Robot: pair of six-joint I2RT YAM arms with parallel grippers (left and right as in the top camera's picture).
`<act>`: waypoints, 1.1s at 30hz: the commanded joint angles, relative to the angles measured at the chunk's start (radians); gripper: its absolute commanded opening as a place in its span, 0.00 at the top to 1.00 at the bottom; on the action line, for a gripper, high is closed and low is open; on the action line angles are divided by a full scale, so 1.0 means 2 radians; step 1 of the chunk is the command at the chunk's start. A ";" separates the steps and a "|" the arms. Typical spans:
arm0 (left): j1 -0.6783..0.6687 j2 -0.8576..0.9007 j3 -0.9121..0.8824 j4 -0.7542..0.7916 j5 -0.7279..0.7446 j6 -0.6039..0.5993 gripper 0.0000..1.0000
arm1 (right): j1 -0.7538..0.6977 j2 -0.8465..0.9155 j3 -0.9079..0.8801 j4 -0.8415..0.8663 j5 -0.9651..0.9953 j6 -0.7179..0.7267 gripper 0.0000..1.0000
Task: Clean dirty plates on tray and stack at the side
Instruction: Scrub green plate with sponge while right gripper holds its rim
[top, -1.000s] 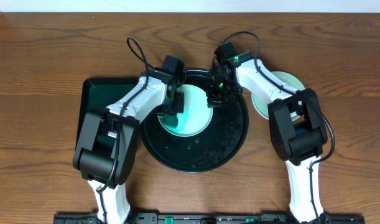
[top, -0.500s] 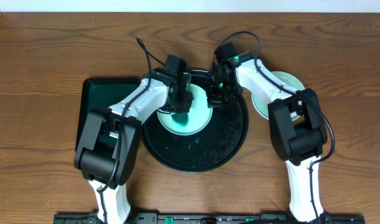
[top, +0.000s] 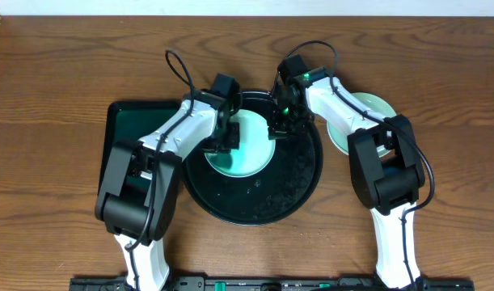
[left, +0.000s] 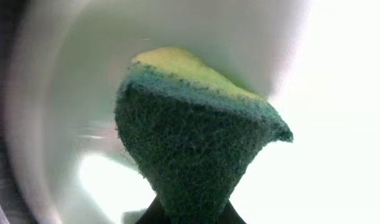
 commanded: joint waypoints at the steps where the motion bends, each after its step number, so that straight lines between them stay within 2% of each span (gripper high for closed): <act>1: -0.004 0.015 -0.013 -0.005 0.170 0.115 0.93 | 0.008 0.030 -0.008 -0.006 0.011 0.005 0.99; 3: -0.004 0.015 -0.013 0.007 0.158 0.118 0.93 | 0.008 0.030 -0.008 -0.006 0.011 0.005 0.99; 7: -0.004 0.015 -0.013 0.045 0.073 0.105 0.92 | 0.007 0.030 -0.008 -0.008 0.011 0.003 0.99; 10: -0.004 0.015 -0.013 0.104 -0.049 0.047 0.93 | 0.007 0.030 -0.008 -0.008 0.011 0.003 0.99; 12: -0.004 0.015 -0.013 0.122 -0.104 0.016 0.93 | 0.007 0.030 -0.008 -0.008 0.011 0.003 0.99; 16: -0.005 0.014 -0.004 0.098 -0.197 -0.034 0.93 | 0.007 0.030 -0.008 -0.008 0.011 0.001 0.99; 19: -0.005 0.007 0.009 0.043 -0.230 -0.069 0.93 | 0.007 0.030 -0.008 -0.008 0.012 0.001 0.99; 22: -0.005 -0.003 0.017 0.006 -0.233 -0.087 0.93 | 0.007 0.030 -0.008 -0.008 0.011 0.001 0.99; 31: -0.005 -0.038 0.086 -0.077 -0.224 -0.089 0.93 | 0.007 0.030 -0.008 -0.008 0.013 0.001 0.99; 33: 0.000 -0.055 0.094 -0.088 -0.203 -0.082 0.93 | 0.007 0.029 -0.008 -0.008 0.013 0.001 0.99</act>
